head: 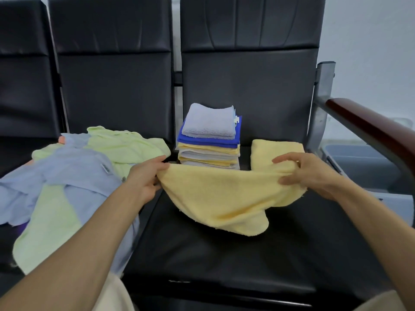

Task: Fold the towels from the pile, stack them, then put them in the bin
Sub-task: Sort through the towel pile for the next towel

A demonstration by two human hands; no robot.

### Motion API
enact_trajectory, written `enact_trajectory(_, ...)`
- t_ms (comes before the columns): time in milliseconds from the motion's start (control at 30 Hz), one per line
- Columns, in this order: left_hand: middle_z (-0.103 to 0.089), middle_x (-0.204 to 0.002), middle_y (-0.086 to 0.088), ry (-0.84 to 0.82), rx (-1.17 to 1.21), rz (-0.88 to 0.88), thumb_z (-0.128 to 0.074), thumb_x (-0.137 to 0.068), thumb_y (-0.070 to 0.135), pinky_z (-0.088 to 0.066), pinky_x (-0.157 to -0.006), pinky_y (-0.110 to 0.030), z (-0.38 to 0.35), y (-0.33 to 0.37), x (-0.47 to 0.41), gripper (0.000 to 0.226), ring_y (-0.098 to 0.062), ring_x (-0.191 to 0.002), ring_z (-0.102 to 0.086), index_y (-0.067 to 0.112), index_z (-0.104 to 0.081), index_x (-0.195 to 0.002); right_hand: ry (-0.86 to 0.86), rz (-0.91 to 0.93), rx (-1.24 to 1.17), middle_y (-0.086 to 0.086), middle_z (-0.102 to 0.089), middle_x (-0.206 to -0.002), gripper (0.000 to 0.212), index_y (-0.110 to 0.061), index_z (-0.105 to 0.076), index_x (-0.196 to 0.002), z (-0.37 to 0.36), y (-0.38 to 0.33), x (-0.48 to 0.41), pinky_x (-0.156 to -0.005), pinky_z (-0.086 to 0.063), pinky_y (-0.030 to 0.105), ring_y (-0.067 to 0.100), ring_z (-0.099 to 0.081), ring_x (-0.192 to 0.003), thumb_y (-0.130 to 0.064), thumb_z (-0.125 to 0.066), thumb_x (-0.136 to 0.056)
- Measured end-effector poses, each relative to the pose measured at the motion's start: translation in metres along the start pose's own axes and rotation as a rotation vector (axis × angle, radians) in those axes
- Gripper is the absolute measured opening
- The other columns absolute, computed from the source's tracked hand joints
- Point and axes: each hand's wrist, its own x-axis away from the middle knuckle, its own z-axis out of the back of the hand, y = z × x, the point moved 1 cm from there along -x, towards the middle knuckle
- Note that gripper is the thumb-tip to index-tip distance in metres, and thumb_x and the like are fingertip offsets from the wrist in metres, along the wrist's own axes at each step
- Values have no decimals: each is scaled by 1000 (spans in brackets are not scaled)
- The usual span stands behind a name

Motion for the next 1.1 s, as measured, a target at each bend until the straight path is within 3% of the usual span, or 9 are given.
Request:
enact_trajectory(100,-63,-121,-11,24,-406,-181,-63,-91,7,-47,-80,-29,6,-5,-6,22,-23,-103,-57,13,-68,-111,166,14,376,1,-58,-118,31,-25,-63,-117,-7,0,-2,-81,-36,27,25,-51,-117,-25,-70,-86)
enact_trajectory(233,-64,-88,-7,100,-1037,-418,-50,-99,23,-36,-60,-28,10,-9,-3,29,-21,-81,-56,1,-70,-98,357,2,174,-1,-61,-114,35,-18,-69,-108,-10,-2,-5,-82,-44,32,20,-53,-108,-41,-72,-82)
enact_trajectory(333,-61,-82,1,119,-911,-501,-52,-98,21,-36,-61,-24,12,-5,-6,20,-13,-77,-53,10,-68,-92,409,-47,-265,-10,-58,-100,27,-16,-70,-97,-11,-5,-5,-88,-51,41,17,-52,-103,-35,-77,-79)
enact_trajectory(467,-68,-97,1,104,-439,-477,-62,-93,15,-45,-75,-27,12,-1,0,11,-16,-90,-59,19,-72,-91,264,-82,-673,7,-62,-113,33,-18,-67,-114,-14,-5,-1,-91,-54,46,25,-61,-105,-10,-74,-82)
enact_trajectory(633,-65,-107,-13,3,-145,-281,-61,-92,0,-53,-79,-32,6,31,20,23,-21,-90,-60,19,-72,-98,429,3,-520,-2,-59,-119,28,-26,-69,-114,-7,-24,2,-101,-47,39,20,-52,-116,-13,-66,-89)
enact_trajectory(733,-65,-110,-15,-72,-91,-297,-54,-93,-6,-53,-77,-29,-3,82,33,30,-21,-89,-62,14,-68,-111,530,89,-475,-9,-62,-101,19,-22,-72,-106,18,-62,6,-86,-45,26,14,-55,-105,-16,-65,-90)
enact_trajectory(867,-66,-113,-14,-50,-154,-418,-56,-93,-4,-53,-74,-27,-12,155,59,28,-19,-87,-64,9,-68,-114,625,163,-378,-18,-57,-85,19,-19,-74,-95,57,-119,14,-73,-46,28,4,-51,-80,-21,-55,-95)
enact_trajectory(1000,-63,-120,-8,49,-397,-624,-61,-90,6,-49,-98,-38,-13,213,93,25,-23,-110,-58,18,-71,-109,701,235,-356,-5,-59,-98,18,-15,-72,-99,90,-156,27,-75,-39,25,13,-51,-94,-20,-55,-96)
enact_trajectory(1100,-60,-125,-4,127,-537,-756,-61,-93,12,-44,-103,-36,-7,243,116,20,-21,-117,-52,21,-72,-108,722,280,-318,-4,-60,-100,20,-12,-70,-105,109,-172,40,-75,-38,23,13,-51,-96,-20,-53,-97)
